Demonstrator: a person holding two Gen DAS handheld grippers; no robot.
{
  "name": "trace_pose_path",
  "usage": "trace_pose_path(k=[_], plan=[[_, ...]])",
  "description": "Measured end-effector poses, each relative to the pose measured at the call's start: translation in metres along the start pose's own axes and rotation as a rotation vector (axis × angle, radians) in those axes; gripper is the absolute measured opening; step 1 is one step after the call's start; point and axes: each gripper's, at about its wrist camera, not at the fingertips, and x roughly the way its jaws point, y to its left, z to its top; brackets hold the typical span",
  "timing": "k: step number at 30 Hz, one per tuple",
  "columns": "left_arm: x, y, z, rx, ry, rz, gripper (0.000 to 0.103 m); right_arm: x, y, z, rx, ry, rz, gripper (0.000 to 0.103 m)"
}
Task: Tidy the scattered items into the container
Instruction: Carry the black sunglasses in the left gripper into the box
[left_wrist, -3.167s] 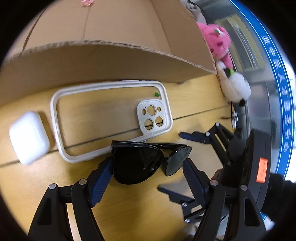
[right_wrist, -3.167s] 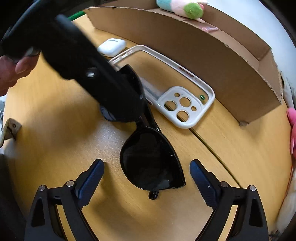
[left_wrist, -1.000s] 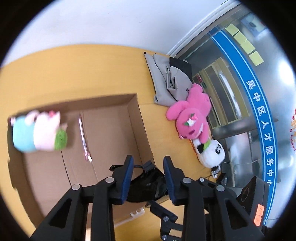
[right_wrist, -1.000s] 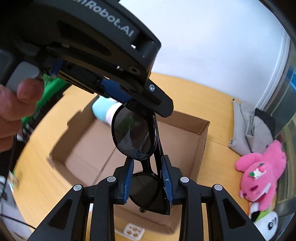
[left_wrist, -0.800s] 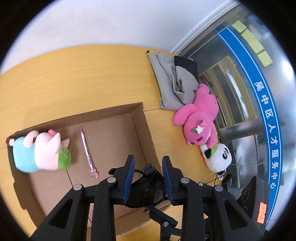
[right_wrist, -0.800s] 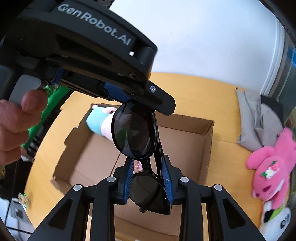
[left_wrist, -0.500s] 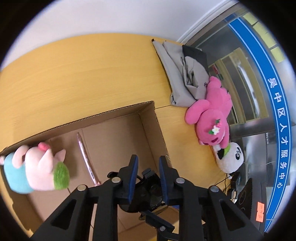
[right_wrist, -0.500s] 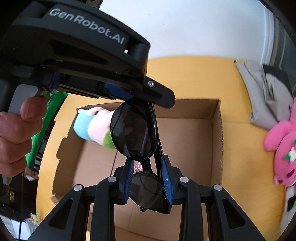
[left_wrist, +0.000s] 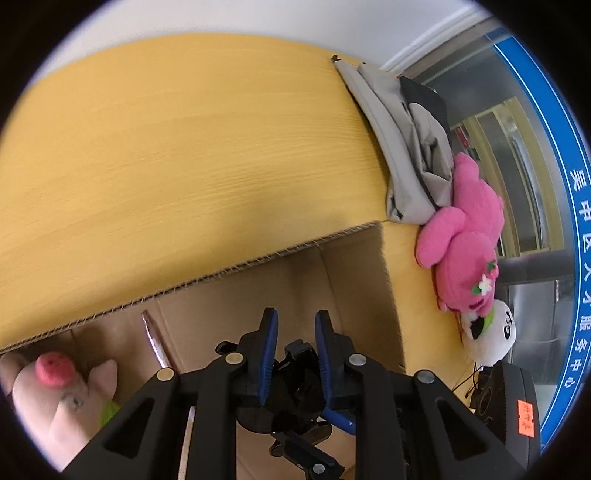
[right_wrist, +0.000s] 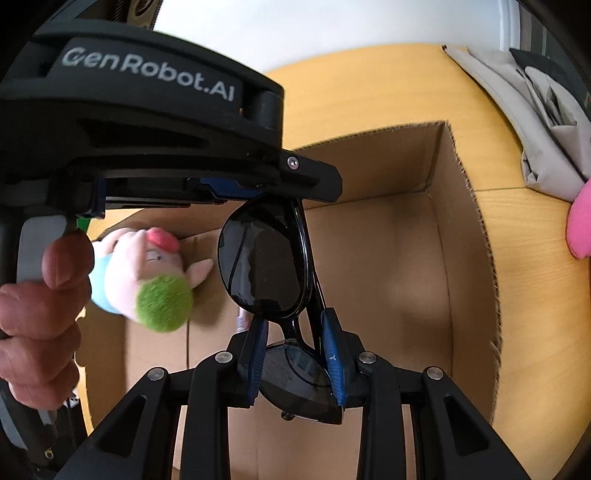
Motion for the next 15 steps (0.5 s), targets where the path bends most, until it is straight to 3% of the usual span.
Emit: trace_pose_path(k=[11,13,15], plan=[[0.029,0.016,0.008,-0.005,-0.002,-0.02,0.022,0.021,-0.007,0.003,0.034,0.048,-0.015,0.032],[0.031,0.02,0.009,-0.014,-0.004,-0.024,0.025,0.023,-0.008,0.003,0.039,0.052,-0.021,0.032],[0.034,0.023,0.009,-0.016,-0.006,-0.017,0.036,0.026,-0.012,0.003,0.057,0.06,-0.025,0.032]])
